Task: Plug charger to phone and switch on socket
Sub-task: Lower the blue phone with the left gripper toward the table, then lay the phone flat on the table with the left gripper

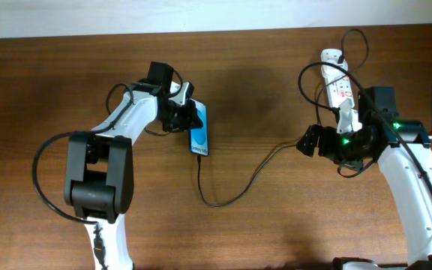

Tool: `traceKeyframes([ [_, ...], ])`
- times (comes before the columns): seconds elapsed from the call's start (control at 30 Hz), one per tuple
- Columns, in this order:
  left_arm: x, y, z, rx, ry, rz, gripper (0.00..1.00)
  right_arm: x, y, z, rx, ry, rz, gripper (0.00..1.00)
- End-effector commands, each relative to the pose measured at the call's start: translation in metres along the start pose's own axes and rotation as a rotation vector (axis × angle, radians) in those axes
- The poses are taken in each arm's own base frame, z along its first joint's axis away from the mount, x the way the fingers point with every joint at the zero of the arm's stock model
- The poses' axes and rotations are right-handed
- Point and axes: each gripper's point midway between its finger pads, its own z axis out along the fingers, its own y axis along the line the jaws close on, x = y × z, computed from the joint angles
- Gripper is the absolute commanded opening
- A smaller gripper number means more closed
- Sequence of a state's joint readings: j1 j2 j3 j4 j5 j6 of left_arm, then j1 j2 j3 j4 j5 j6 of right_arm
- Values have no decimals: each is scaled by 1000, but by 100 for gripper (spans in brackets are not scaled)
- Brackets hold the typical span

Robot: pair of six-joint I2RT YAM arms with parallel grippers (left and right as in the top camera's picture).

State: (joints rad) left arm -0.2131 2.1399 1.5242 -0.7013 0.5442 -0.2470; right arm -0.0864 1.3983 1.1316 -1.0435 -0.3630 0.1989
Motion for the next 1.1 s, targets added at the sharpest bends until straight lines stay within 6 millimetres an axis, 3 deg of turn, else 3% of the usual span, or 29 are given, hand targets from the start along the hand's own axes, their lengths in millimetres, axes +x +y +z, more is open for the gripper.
traceKeyframes([
  [0.0,-4,-3,-1,10,-9,25,20,-6,-1,-3,7,-18,-8,98],
  [0.4,-4,0,-1,-5,-10,23,21,-6,-1,-3,7,-18,-8,98],
  [1.07,14,19,13,-46,20,0,28,-6,-1,-3,6,-19,-8,98],
])
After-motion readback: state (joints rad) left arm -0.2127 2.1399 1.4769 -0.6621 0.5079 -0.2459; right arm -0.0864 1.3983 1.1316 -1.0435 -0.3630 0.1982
